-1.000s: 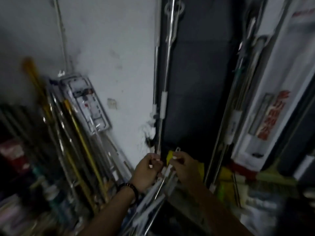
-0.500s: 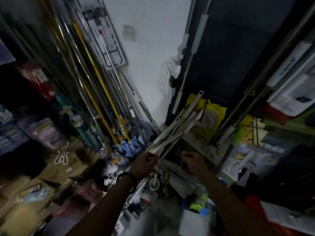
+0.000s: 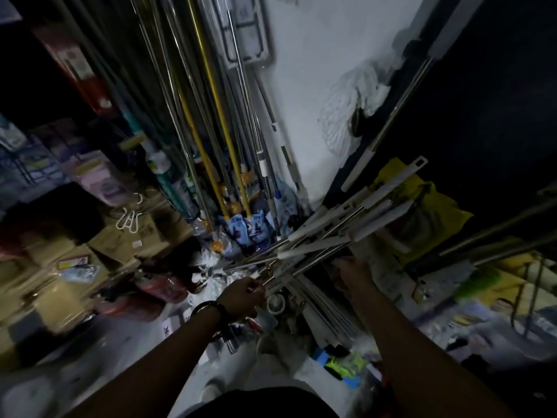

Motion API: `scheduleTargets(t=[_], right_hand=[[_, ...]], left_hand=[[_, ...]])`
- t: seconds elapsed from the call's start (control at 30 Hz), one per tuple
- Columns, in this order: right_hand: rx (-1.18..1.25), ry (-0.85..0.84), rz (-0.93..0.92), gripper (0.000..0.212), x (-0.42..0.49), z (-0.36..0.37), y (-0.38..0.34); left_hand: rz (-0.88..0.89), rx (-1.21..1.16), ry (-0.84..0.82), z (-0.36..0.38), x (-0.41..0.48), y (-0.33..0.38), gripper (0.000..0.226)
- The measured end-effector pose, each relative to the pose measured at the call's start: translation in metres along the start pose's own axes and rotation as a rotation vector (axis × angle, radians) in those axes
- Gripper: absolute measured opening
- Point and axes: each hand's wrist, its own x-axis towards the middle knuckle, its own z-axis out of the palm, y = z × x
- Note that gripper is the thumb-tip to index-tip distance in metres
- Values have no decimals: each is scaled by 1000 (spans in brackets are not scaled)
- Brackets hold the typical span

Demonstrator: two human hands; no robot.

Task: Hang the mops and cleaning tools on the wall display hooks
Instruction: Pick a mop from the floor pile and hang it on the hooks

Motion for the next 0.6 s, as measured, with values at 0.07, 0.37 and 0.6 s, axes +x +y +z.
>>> scheduleTargets(t=[0.07, 0.37, 0.6], right_hand=[[-1, 33, -24, 31, 50, -3, -4], [107, 7, 76, 50, 149, -12, -29], [433, -1, 179, 56, 175, -6, -14]], left_hand=[[-9, 37, -11, 5, 7, 14, 16], [-106, 76, -18, 15, 36, 25, 23], [-164, 92, -30, 18, 41, 23, 12]])
